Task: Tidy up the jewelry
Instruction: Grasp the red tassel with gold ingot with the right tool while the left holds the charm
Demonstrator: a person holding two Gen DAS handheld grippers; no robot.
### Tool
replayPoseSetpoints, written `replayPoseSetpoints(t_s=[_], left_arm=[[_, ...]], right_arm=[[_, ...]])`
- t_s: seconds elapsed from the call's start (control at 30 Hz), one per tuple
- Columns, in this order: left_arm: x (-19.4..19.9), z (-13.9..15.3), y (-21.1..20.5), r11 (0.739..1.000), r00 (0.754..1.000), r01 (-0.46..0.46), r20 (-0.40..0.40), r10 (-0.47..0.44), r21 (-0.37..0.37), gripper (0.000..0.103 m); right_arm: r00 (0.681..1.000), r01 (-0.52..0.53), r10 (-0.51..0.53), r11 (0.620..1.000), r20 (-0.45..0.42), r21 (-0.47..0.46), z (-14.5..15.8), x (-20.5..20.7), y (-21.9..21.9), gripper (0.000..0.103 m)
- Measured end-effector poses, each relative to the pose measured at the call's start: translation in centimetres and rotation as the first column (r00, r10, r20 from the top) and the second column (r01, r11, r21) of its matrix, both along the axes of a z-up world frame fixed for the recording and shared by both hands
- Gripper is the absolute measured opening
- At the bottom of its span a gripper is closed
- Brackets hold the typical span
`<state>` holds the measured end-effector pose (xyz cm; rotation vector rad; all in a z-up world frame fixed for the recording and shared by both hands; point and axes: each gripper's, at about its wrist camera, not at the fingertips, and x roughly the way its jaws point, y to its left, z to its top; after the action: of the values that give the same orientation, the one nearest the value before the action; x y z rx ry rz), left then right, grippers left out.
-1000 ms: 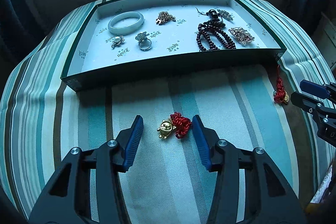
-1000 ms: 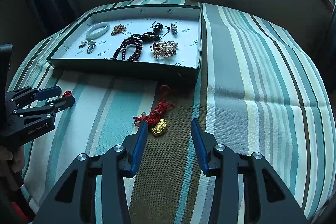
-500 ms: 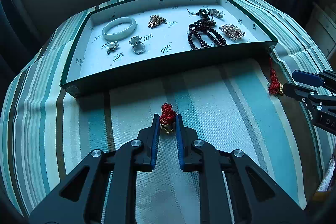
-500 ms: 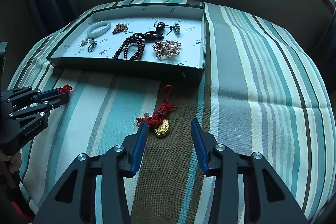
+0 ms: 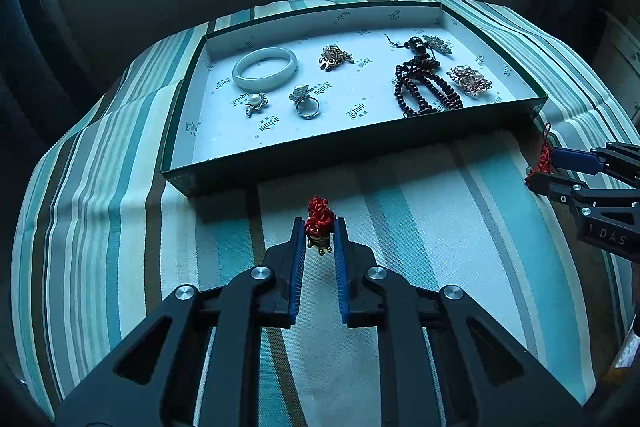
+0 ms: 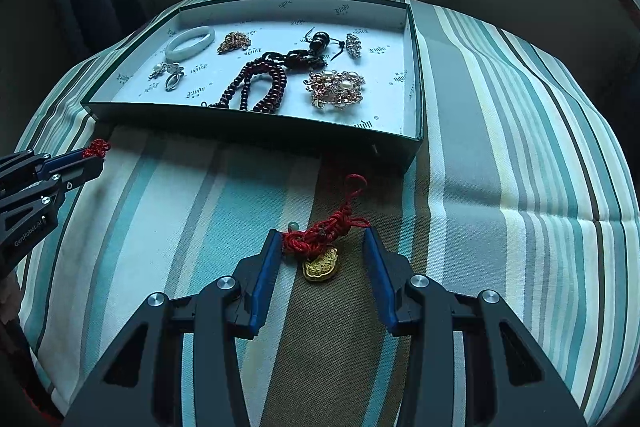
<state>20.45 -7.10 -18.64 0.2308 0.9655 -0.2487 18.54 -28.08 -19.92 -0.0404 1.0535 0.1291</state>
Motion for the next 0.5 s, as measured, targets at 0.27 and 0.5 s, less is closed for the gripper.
replayPoseSetpoints(t_s=[0.27, 0.5], left_arm=[[0.01, -0.04, 0.17, 1.000, 1.000, -0.002, 0.002, 0.002, -0.001, 0.014], [0.12, -0.12, 0.37, 1.000, 1.000, -0.007, 0.002, 0.007, 0.000, 0.014]], right_arm=[[1.000, 0.002, -0.002, 1.000, 0.002, 0.030, 0.18, 0.23, -0.30, 0.043], [1.000, -0.018, 0.018, 1.000, 0.000, 0.015, -0.09, 0.39, 0.49, 0.053]])
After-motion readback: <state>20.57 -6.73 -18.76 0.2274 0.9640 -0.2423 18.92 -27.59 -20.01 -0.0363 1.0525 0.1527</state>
